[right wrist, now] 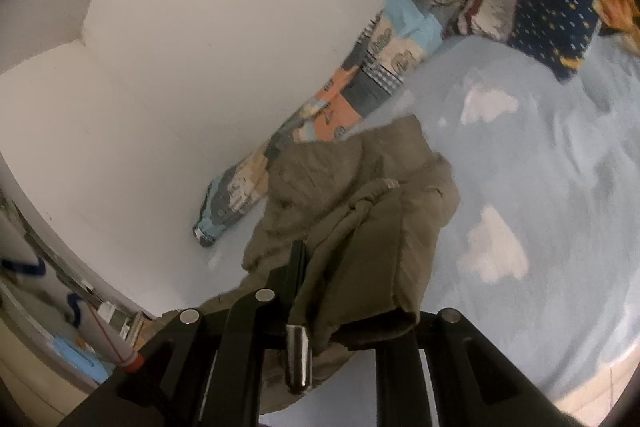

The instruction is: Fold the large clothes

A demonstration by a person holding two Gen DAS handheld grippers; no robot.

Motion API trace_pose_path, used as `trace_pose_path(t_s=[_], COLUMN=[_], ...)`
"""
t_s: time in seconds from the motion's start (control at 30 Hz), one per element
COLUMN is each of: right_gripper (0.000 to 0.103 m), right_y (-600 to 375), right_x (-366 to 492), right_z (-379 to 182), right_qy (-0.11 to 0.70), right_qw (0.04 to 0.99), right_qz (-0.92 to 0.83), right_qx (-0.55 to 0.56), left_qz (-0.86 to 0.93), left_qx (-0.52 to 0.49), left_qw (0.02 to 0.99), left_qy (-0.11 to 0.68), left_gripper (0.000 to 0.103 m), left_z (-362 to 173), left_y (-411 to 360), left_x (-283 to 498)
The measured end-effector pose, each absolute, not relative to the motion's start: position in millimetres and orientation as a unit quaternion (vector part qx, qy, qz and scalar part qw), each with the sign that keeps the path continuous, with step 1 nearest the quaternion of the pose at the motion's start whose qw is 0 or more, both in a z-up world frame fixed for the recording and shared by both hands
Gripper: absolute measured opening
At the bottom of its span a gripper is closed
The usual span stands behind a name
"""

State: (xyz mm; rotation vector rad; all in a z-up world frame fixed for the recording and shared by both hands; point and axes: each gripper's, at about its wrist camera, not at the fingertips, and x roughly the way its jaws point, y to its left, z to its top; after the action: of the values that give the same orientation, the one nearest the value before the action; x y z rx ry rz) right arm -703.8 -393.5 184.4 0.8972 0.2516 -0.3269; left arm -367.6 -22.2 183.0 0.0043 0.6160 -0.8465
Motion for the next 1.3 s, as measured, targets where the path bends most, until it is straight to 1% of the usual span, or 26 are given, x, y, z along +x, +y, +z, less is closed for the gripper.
trace_pose_path(t_s=[0.2, 0.3, 0.4, 0.53, 0.6, 0.63, 0.7, 0.77, 0.8, 0.83, 0.97, 1.13, 1.17, 1.23, 1.3], right_gripper=[0.014, 0.013, 0.013, 0.013, 0.013, 0.013, 0.013, 0.013, 0.013, 0.013, 0.013, 0.015, 0.019, 0.023, 0.028], right_y=[-429.9, -451.0, -479.8, -523.3, -542.9, -553.8, -574.8, -591.7, -602.0, -607.9, -640.2, -666.2, -670.8, -678.9, -678.2], right_x=[-665.9, -641.2, -602.5, -549.3, -527.1, -514.2, -489.0, -471.6, -460.7, -455.6, -421.4, -391.0, -384.8, -378.0, -382.2], right_z=[225.8, 242.5, 259.1, 264.4, 260.7, 257.7, 249.1, 238.6, 230.5, 224.6, 189.8, 155.7, 149.0, 140.5, 143.6], right_qy=[0.109, 0.107, 0.113, 0.127, 0.133, 0.136, 0.143, 0.151, 0.157, 0.161, 0.190, 0.222, 0.232, 0.244, 0.235], right_qw=[0.888, 0.891, 0.895, 0.892, 0.889, 0.887, 0.883, 0.878, 0.874, 0.872, 0.853, 0.834, 0.826, 0.817, 0.822], right_qz=[-0.159, -0.166, -0.175, -0.190, -0.199, -0.204, -0.219, -0.234, -0.241, -0.246, -0.273, -0.291, -0.293, -0.277, -0.263], right_qx=[0.418, 0.410, 0.394, 0.390, 0.391, 0.391, 0.390, 0.389, 0.391, 0.392, 0.403, 0.414, 0.422, 0.443, 0.448], left_qz=[-0.418, -0.416, -0.415, -0.416, -0.418, -0.417, -0.418, -0.405, -0.392, -0.382, -0.377, -0.401, -0.406, -0.417, -0.428], left_qx=[-0.030, -0.045, -0.058, -0.071, -0.084, -0.089, -0.097, -0.099, -0.096, -0.093, -0.085, -0.042, -0.033, -0.015, -0.001], left_qw=[0.859, 0.860, 0.857, 0.848, 0.840, 0.840, 0.839, 0.849, 0.859, 0.867, 0.868, 0.854, 0.851, 0.844, 0.836], left_qy=[0.294, 0.293, 0.300, 0.320, 0.336, 0.336, 0.335, 0.325, 0.316, 0.306, 0.311, 0.330, 0.332, 0.337, 0.343], left_gripper=[0.027, 0.032, 0.037, 0.043, 0.045, 0.049, 0.051, 0.056, 0.060, 0.061, 0.061, 0.061, 0.061, 0.061, 0.061], left_z=[221.1, 233.4, 240.1, 242.9, 242.6, 243.9, 245.9, 248.6, 249.8, 250.7, 240.3, 210.4, 205.0, 193.9, 184.8], left_y=[-49.8, -72.7, -99.4, -132.3, -146.7, -149.9, -156.1, -158.0, -157.6, -156.4, -163.8, -201.8, -209.7, -228.7, -244.9], left_x=[-320.5, -288.9, -251.0, -202.4, -175.9, -165.9, -146.8, -132.0, -127.1, -120.8, -102.8, -113.9, -118.7, -127.6, -134.5])
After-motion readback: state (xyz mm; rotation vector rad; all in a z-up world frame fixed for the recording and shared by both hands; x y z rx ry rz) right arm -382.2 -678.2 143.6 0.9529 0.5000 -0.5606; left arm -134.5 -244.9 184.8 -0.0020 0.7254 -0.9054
